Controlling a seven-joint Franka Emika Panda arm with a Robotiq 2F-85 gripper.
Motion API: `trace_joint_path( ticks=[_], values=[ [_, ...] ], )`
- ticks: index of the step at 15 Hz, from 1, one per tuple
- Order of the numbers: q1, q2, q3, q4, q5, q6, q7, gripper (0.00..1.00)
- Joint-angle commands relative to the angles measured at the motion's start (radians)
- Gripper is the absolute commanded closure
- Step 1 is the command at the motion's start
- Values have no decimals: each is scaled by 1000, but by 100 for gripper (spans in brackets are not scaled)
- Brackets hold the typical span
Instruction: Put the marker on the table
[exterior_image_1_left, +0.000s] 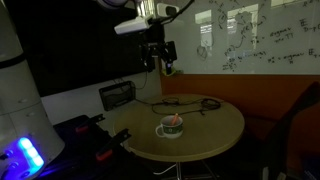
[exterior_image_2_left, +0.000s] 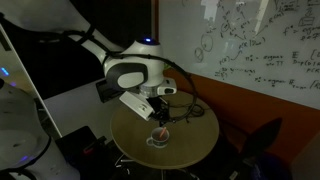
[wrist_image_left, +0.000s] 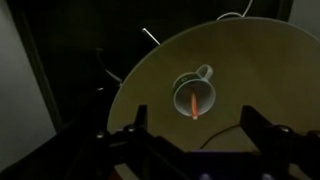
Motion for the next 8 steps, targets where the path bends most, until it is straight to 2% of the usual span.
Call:
trace_joint_path(
  ticks=[1, 4, 6, 8],
  values=[
    [22, 185, 63, 38, 31, 151, 58, 0],
    [25, 343, 127, 94, 29, 222, 112, 0],
    [13, 440, 166, 142, -2, 270, 170, 0],
    [17, 527, 174, 203, -66, 270, 247, 0]
  ],
)
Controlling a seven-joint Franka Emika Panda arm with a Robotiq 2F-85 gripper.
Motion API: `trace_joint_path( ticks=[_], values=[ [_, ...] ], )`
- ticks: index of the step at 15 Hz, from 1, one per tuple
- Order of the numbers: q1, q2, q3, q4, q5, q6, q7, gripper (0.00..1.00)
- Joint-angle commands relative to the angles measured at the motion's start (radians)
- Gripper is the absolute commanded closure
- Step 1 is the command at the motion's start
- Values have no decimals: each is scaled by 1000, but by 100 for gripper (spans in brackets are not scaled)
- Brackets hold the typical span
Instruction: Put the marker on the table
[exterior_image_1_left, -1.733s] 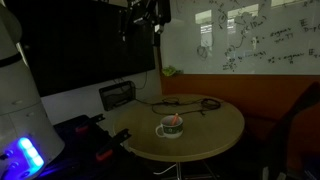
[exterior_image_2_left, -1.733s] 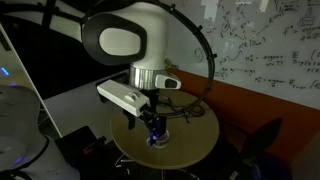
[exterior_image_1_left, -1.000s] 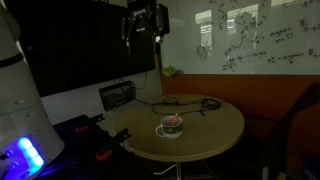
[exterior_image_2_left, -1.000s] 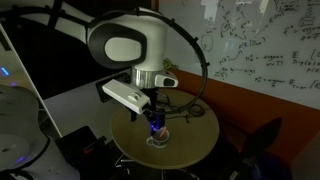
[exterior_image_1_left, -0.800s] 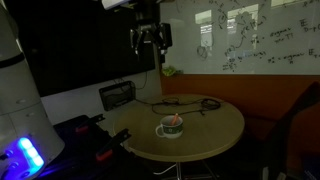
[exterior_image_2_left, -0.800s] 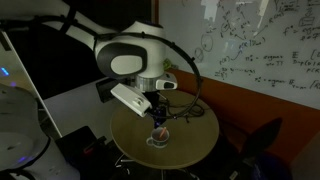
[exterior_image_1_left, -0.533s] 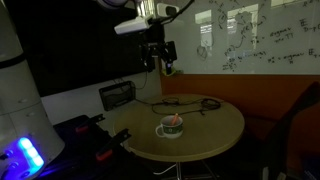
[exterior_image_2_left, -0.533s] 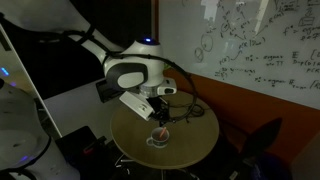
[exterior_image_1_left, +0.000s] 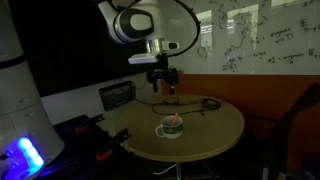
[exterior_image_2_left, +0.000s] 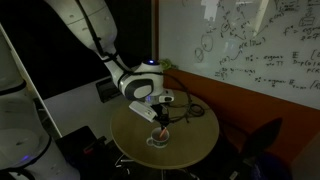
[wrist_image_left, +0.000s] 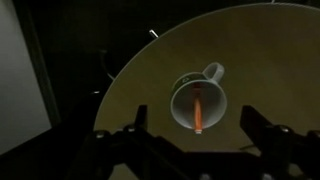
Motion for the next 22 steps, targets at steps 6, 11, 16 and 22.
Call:
trace_joint_path(
  ticks=[6, 11, 16, 22],
  values=[
    [-21, 154, 20, 116, -136, -19, 138, 0],
    [-20, 168, 28, 125, -137, -13, 131, 0],
    [4, 296, 76, 229, -142, -69, 151, 0],
    [20, 479, 82, 432, -153, -235, 143, 0]
  ],
)
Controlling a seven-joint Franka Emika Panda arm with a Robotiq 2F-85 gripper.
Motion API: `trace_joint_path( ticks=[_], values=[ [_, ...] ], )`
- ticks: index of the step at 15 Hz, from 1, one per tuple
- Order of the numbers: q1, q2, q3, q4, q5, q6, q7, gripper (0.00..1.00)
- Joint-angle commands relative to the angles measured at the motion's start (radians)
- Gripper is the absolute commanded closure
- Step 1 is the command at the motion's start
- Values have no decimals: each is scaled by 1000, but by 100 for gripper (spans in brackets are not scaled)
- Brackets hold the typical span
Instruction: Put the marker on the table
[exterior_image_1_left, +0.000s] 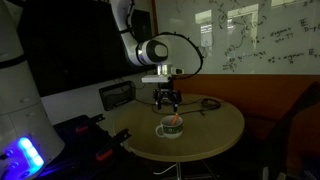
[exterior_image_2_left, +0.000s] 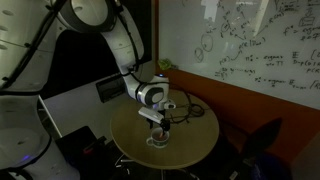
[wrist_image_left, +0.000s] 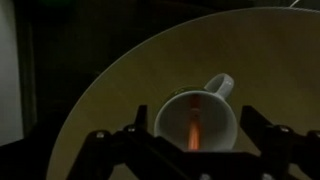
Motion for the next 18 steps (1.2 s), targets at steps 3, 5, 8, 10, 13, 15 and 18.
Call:
trace_joint_path(
  ticks=[3, 5, 8, 10, 13, 15, 18],
  values=[
    [7, 131, 4, 173, -27, -142, 18, 0],
    [3, 170, 11, 208, -20, -121, 16, 5],
    [-8, 218, 29, 251, -4, -119, 8, 15],
    [-6, 244, 33, 266, 2, -110, 17, 26],
    [-8, 270, 40, 284, 10, -101, 21, 38],
    [-11, 284, 47, 293, 21, -86, 25, 41],
    [-11, 307, 50, 313, 37, -73, 36, 38]
  ],
)
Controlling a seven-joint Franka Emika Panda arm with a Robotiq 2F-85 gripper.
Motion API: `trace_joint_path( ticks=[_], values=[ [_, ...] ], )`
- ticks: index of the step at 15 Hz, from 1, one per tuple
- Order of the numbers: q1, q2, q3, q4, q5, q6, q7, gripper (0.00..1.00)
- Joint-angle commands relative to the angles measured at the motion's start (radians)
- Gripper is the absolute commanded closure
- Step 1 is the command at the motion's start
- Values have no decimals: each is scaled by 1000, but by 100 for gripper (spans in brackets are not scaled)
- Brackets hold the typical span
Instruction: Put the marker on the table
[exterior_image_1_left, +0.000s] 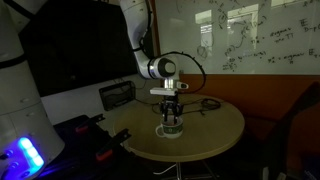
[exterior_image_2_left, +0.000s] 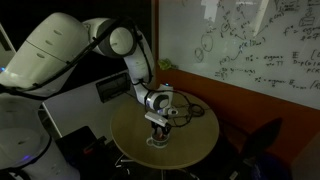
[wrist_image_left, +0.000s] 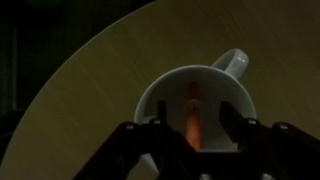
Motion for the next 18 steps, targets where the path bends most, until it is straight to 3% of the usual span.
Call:
trace_joint_path(
  ticks=[1, 3, 6, 7, 9, 13, 18],
  values=[
    [-11, 29, 13, 28, 19, 23, 40, 40],
    [-19, 46, 20, 42, 26, 39, 37, 42],
    [-14, 66, 15, 55, 29, 75, 43, 54],
    [-14, 71, 15, 59, 30, 88, 45, 50],
    [-11, 81, 12, 61, 28, 113, 47, 58],
    [-6, 86, 10, 56, 24, 150, 53, 99],
    [16, 45, -9, 16, 4, 175, 55, 95]
  ],
)
